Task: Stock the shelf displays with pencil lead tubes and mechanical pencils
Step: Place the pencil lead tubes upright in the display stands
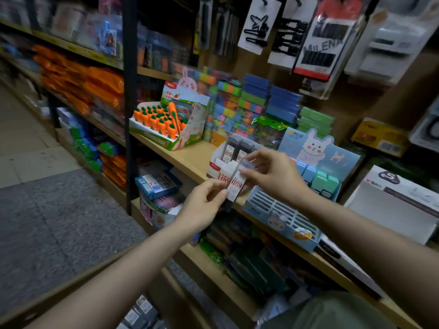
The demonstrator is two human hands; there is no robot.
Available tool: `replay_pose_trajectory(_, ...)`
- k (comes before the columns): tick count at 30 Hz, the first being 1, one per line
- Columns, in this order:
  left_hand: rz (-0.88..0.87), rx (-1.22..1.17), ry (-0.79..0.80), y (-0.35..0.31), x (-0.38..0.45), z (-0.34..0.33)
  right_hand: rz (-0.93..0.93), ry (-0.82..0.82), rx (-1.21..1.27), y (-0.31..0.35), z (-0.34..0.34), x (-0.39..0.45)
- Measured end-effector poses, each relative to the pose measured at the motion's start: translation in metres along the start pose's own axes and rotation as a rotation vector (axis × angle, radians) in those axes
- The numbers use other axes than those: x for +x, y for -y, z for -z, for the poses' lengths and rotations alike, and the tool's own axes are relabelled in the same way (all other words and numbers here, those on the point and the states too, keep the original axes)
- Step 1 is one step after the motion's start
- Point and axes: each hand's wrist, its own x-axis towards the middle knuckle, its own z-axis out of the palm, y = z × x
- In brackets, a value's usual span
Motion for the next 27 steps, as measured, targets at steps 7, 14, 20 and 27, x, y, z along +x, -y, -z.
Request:
replay_pose_trajectory(7, -0.067, 0.471, -0.059, -0.008, 0.029, 0.036, 0.1, -0.304, -0.2, 0.0, 0.017, 0.072)
replay_pose_trajectory(14, -0.074, 0.429, 0.007, 0.008, 0.053, 0.025, 0.176, -0.207, -0.31, -0.011, -0.017, 0.117)
replay_pose_trajectory(20, 0.037, 0.161, -0.043, 0.02, 0.064, 0.018, 0.203, -0.156, -0.526, -0.026, -0.035, 0.124)
replay_pose_trajectory(27, -0.016, 0.182, -0.059, 0.018, 0.063, 0.015, 0.235, -0.172, -0.656, -0.033, -0.045, 0.119)
